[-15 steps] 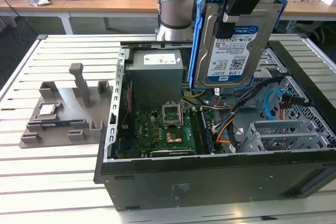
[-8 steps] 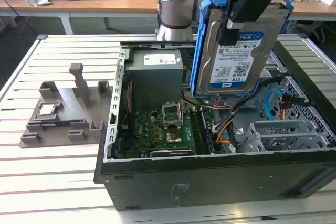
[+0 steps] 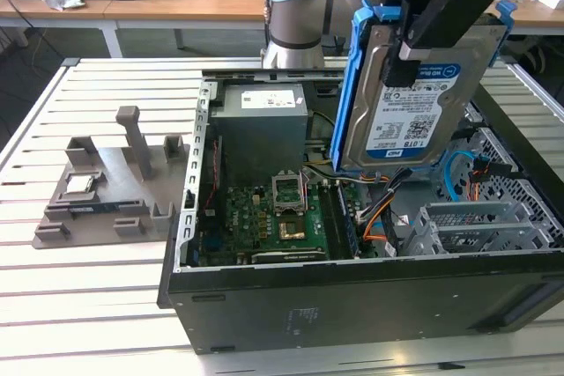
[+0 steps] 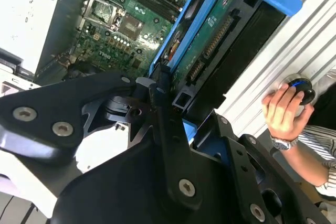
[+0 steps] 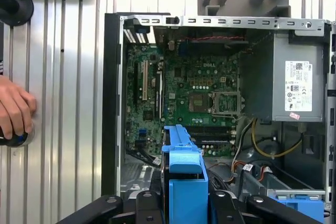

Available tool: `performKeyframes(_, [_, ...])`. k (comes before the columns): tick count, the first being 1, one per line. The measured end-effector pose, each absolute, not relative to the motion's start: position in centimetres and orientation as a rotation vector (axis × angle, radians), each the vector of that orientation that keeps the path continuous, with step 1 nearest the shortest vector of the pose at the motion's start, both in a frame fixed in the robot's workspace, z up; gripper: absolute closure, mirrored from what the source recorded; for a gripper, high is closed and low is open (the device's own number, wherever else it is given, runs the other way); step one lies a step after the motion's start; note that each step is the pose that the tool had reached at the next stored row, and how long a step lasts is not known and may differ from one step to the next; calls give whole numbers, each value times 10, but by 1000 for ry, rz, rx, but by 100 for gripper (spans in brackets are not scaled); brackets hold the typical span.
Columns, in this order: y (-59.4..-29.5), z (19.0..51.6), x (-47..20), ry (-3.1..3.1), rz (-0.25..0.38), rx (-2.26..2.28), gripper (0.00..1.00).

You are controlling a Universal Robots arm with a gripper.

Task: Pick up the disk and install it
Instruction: 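Pick up the disk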

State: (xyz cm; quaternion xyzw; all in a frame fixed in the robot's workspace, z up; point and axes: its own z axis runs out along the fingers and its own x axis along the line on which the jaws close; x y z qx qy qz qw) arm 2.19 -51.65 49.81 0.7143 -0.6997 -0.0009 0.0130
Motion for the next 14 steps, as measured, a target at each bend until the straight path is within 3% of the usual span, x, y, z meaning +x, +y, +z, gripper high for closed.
performKeyframes(14, [-531, 497, 71, -2190, -5, 2215, 64])
